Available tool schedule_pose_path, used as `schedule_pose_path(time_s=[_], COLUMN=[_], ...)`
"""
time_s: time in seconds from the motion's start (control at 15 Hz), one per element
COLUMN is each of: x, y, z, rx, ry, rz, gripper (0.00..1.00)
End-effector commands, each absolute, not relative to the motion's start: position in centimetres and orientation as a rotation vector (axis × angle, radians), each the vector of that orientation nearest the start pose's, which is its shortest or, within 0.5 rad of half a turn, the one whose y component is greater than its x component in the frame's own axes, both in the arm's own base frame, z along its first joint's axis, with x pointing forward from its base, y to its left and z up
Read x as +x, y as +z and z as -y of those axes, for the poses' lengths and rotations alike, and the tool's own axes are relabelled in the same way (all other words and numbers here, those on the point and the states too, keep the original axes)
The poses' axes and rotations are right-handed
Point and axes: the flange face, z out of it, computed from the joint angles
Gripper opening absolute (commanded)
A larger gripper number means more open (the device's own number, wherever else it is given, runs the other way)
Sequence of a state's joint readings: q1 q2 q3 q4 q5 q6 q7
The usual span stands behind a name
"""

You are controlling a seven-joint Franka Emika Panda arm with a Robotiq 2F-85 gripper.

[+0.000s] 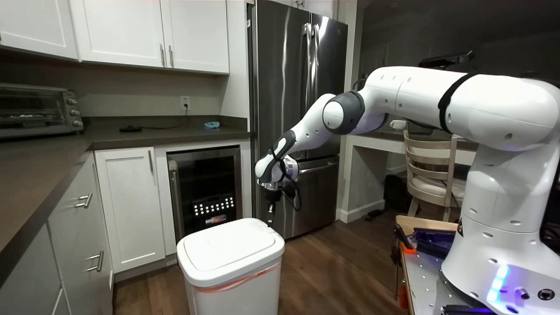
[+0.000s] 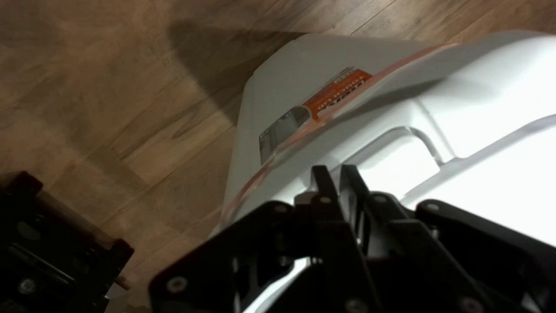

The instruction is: Open the bin

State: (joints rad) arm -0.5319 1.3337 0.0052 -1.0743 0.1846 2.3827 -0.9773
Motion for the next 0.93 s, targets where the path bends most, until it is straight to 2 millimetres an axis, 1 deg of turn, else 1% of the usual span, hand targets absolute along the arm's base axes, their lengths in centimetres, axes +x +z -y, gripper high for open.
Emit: schedule_pose_path(time_s=[0.0, 0.13, 0.27, 0.33, 0.4, 0.47, 0.53, 0.6, 0.67, 0.73, 0.87], x=[62.3, 61.8, 61.9, 62.2, 62.3, 63.0, 63.5, 64.0, 64.4, 64.8, 65.6], y=[-3.2, -3.5, -2.5, -1.6, -1.2, 0.6, 1.8, 3.3, 4.4, 6.2, 9.2], z=[39.0, 40.1, 41.0, 41.3, 41.5, 41.3, 41.1, 40.5, 40.2, 39.6, 38.8], rx=[-2.941, -2.904, -2.914, -2.921, -2.919, -2.916, -2.911, -2.885, -2.869, -2.846, -2.84], ry=[-0.185, -0.219, -0.251, -0.263, -0.272, -0.26, -0.254, -0.212, -0.205, -0.176, -0.111], rz=[0.426, 0.359, 0.355, 0.359, 0.361, 0.345, 0.339, 0.326, 0.326, 0.318, 0.291], gripper=[0.0, 0.01, 0.02, 0.02, 0.01, 0.02, 0.04, 0.29, 0.29, 0.31, 0.44])
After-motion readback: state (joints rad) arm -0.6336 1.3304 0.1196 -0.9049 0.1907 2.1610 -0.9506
